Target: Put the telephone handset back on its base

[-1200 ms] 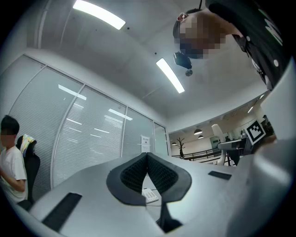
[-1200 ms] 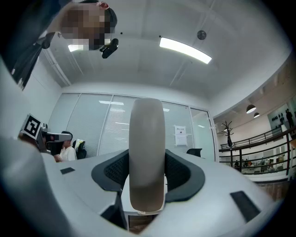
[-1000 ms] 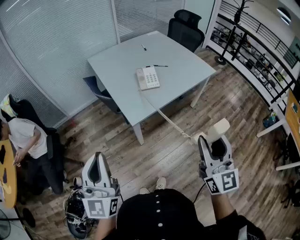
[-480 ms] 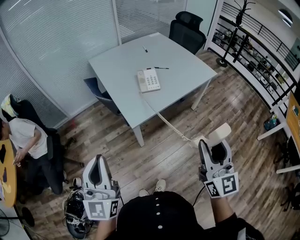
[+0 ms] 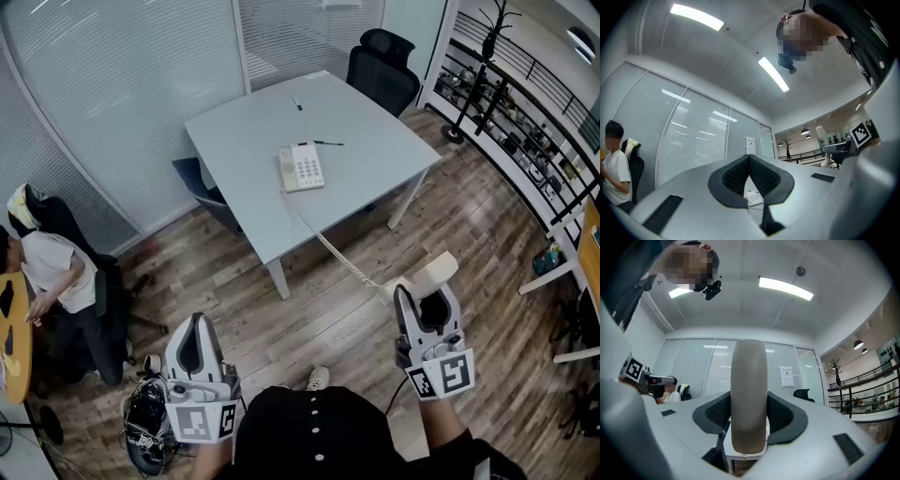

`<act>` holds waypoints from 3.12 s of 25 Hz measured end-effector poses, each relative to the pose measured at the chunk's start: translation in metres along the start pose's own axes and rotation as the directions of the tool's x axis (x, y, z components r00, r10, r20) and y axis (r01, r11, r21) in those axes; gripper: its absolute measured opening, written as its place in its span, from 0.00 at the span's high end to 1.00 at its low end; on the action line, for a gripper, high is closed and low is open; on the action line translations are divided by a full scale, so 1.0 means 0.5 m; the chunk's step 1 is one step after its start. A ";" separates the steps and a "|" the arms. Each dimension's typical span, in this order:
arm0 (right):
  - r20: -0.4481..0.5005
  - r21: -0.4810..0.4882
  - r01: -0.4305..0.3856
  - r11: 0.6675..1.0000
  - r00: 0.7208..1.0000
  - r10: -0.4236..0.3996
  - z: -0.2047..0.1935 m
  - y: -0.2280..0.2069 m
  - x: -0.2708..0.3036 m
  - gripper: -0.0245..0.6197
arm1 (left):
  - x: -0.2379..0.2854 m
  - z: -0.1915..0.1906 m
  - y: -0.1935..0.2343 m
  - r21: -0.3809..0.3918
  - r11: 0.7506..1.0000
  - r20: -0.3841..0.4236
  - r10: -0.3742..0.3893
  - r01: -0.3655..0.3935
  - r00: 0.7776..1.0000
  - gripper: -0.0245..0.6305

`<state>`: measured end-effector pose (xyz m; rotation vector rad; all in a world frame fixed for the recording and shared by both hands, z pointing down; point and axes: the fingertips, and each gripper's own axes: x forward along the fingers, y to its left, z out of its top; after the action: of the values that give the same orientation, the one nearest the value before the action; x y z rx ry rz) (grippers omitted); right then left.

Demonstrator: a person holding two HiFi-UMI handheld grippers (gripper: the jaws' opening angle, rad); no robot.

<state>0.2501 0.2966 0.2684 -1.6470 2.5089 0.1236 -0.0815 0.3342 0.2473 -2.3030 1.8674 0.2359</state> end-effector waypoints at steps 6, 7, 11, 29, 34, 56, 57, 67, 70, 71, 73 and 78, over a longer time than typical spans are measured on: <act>0.004 0.005 -0.025 1.000 1.000 0.025 -0.003 -0.011 0.012 0.60 | -0.007 -0.011 -0.013 0.002 1.000 -0.009 0.028 -0.028 1.000 0.94; 0.004 0.009 -0.027 1.000 1.000 0.027 -0.004 -0.012 0.013 0.60 | -0.007 -0.013 -0.014 0.003 1.000 -0.013 0.030 -0.030 0.999 0.94; -0.009 0.011 -0.036 0.999 0.999 0.036 -0.015 -0.012 0.020 0.60 | -0.006 -0.021 -0.010 0.004 0.999 -0.023 0.041 -0.041 0.999 0.94; -0.032 0.014 -0.026 1.000 0.999 0.026 -0.045 -0.011 0.131 0.60 | 0.094 -0.054 0.053 -0.007 1.000 -0.026 0.017 -0.017 1.000 0.94; -0.026 0.027 -0.020 0.999 0.999 0.021 -0.049 -0.011 0.179 0.60 | 0.131 -0.060 0.084 -0.009 1.000 -0.020 0.017 -0.017 1.000 0.94; -0.020 0.017 0.021 1.000 1.000 -0.020 -0.077 -0.002 0.388 0.60 | 0.316 -0.106 0.226 -0.022 1.000 -0.004 -0.012 0.012 1.000 0.94; -0.020 0.016 0.022 1.000 1.000 -0.022 -0.078 -0.001 0.396 0.60 | 0.323 -0.107 0.231 -0.022 1.000 -0.002 -0.015 0.015 1.000 0.94; 0.003 -0.008 0.041 0.999 0.999 -0.041 -0.070 0.011 0.460 0.60 | 0.376 -0.117 0.287 -0.032 0.999 0.023 -0.027 0.028 0.999 0.94; 0.012 -0.012 0.051 0.999 0.999 -0.051 -0.068 0.015 0.475 0.60 | 0.389 -0.117 0.303 -0.033 0.999 0.032 -0.033 0.034 0.999 0.94; 0.015 -0.014 0.054 0.998 0.998 -0.054 -0.067 0.017 0.480 0.60 | 0.393 -0.118 0.308 -0.034 0.999 0.033 -0.036 0.037 0.999 0.94; 0.020 -0.018 0.061 0.998 0.998 -0.060 -0.066 0.021 0.489 0.60 | 0.401 -0.120 0.314 -0.036 0.998 0.036 -0.048 0.049 0.998 0.94; 0.018 -0.015 0.085 0.996 0.996 -0.085 -0.073 0.036 0.510 0.60 | 0.416 -0.122 0.342 -0.035 0.997 0.037 -0.072 0.074 0.997 0.94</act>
<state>0.1311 0.0678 0.2634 -1.7481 2.4270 0.1485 -0.2051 0.0875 0.2544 -2.3696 1.7729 0.3011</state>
